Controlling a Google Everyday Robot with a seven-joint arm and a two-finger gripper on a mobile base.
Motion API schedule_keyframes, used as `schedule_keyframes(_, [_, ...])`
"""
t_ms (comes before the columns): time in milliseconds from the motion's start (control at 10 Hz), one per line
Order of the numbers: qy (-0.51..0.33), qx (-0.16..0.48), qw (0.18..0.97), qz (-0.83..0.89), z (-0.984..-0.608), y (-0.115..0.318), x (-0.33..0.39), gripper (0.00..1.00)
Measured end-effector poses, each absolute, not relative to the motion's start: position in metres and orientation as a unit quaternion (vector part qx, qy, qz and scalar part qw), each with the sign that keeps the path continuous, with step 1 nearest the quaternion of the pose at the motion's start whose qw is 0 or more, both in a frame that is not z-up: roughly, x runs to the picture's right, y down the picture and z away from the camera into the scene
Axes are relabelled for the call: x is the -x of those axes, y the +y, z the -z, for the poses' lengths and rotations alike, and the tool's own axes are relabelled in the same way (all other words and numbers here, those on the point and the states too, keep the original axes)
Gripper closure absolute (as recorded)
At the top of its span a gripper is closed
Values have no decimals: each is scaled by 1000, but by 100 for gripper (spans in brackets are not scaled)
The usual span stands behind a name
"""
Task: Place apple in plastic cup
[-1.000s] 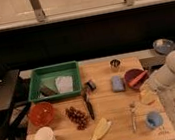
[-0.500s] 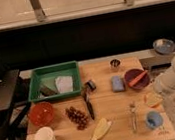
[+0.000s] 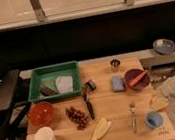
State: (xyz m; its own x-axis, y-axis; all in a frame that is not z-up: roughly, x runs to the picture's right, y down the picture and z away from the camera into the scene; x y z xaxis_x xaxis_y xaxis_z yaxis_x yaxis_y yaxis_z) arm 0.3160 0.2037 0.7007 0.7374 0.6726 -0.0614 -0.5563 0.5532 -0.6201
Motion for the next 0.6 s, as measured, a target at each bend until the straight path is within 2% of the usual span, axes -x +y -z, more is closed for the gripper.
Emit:
schedule_keyframes(400, [-95,325,868,-363,-694,224,-312,99])
schedule_keyframes(500, [-97,327,867,-363,-693,227,-310,95])
schedule_keyframes(600, [-97,330,866,-362,-693,229,-307,86])
